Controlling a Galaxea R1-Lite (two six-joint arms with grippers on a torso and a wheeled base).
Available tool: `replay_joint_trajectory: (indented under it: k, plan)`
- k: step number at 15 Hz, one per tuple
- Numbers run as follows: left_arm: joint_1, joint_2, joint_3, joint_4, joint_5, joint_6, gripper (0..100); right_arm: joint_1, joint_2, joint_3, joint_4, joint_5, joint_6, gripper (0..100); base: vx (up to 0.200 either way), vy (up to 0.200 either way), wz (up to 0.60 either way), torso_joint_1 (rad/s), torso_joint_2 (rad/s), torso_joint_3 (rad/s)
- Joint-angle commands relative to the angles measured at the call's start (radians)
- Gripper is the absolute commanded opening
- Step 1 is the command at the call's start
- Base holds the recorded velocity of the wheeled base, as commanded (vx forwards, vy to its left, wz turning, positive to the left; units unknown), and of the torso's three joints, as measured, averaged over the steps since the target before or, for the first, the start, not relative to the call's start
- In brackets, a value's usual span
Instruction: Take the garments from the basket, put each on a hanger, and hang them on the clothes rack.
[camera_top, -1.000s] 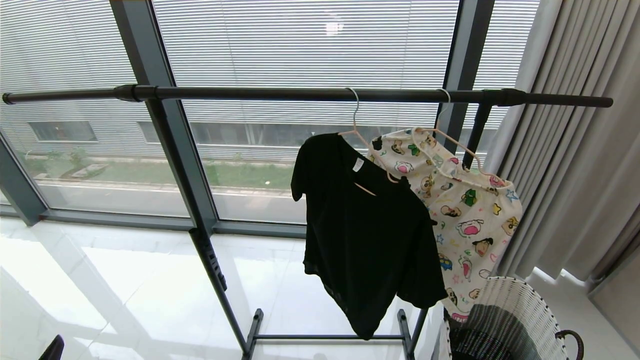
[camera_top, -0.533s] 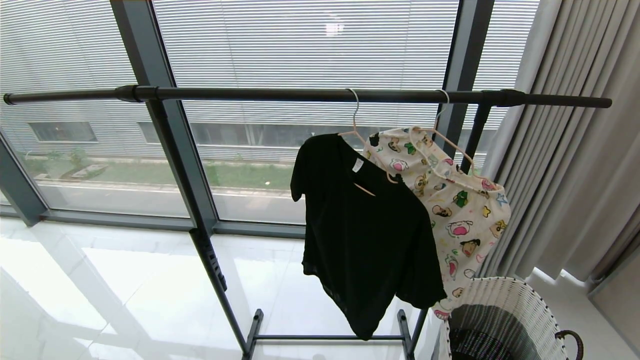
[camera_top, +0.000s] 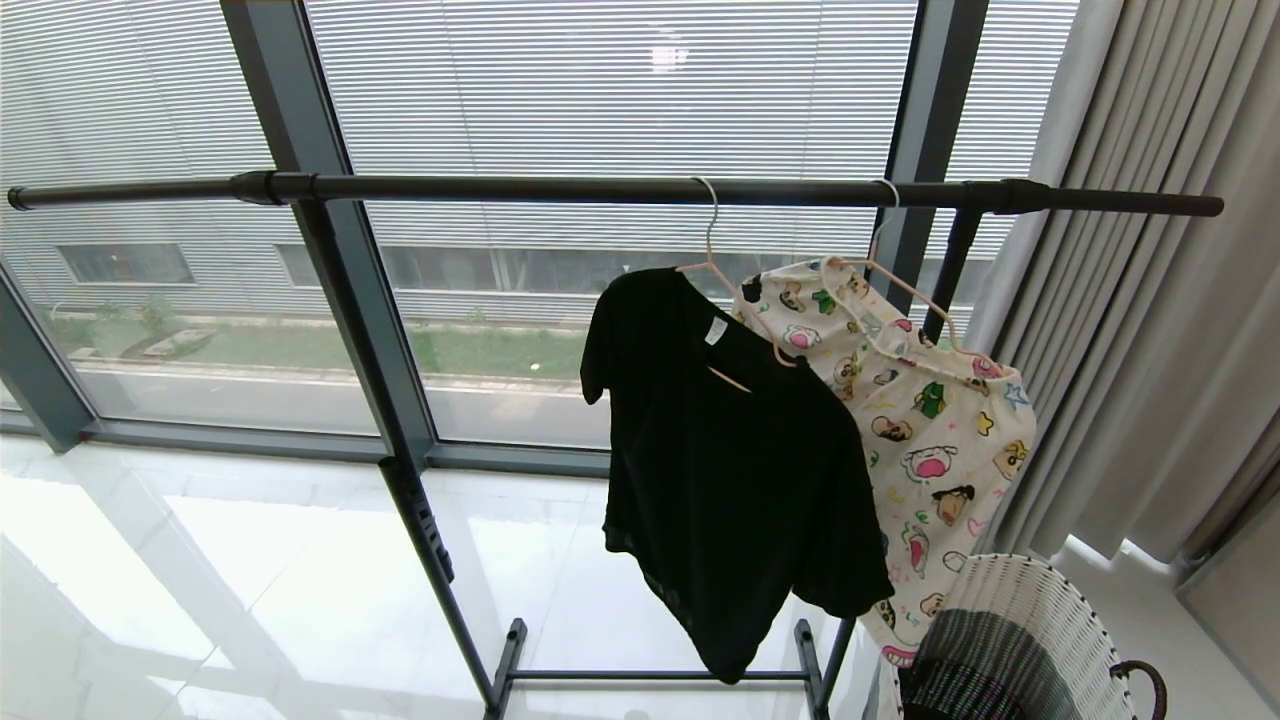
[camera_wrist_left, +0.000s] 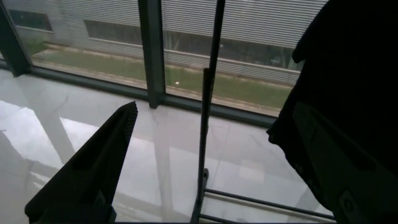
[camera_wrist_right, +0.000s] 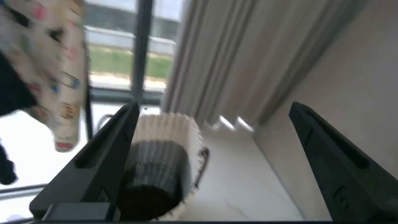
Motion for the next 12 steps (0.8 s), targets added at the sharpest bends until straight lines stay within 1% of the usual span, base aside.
replay_joint_trajectory:
  k: [1,2,3,4,5,6,8,10,11,12]
  plan:
    - [0.000,0.002,0.000,0.045,-0.042,-0.053,100,0.000,-0.001,0.027,-0.020,0.156,0.037,100,0.000,0.000,0.00,0.000,0.00,0.000]
    - [0.000,0.002,0.000,0.062,-0.040,-0.055,100,0.000,-0.001,0.027,0.000,0.206,0.065,100,0.000,0.000,0.00,0.000,0.00,0.000]
    - [-0.001,0.002,0.000,0.062,-0.040,-0.055,100,0.000,-0.001,0.027,0.049,0.208,0.097,100,0.000,0.000,0.00,0.000,0.00,0.000]
    - [-0.001,0.002,0.000,0.062,-0.040,-0.056,100,0.000,-0.001,0.027,0.052,0.199,0.132,100,0.000,0.000,0.00,0.000,0.00,0.000]
    - [-0.001,0.002,0.000,0.058,-0.038,-0.061,100,0.000,-0.001,0.027,0.054,0.174,0.180,100,0.000,0.000,0.00,0.000,0.00,0.000]
    - [-0.001,0.000,0.000,0.058,-0.038,-0.064,100,0.000,-0.001,0.027,0.054,0.140,0.181,100,0.000,0.000,0.00,0.000,0.00,0.000]
    - [-0.001,0.002,0.000,0.058,-0.038,-0.064,100,0.002,0.003,0.027,0.054,0.142,0.192,100,0.000,0.000,0.00,0.000,0.00,0.000]
    - [-0.001,0.002,0.000,0.058,-0.038,-0.066,100,0.034,0.065,0.027,0.055,0.148,0.153,100,0.000,0.000,0.00,0.000,0.00,0.000]
    - [-0.001,0.000,0.000,0.058,-0.038,-0.066,100,0.033,0.062,0.027,0.055,0.147,0.146,100,0.000,0.000,0.00,0.000,0.00,0.000]
    - [-0.001,0.002,0.000,0.058,-0.038,-0.066,100,0.013,0.020,0.027,0.055,0.145,0.155,100,0.000,0.000,0.00,0.000,0.00,0.000]
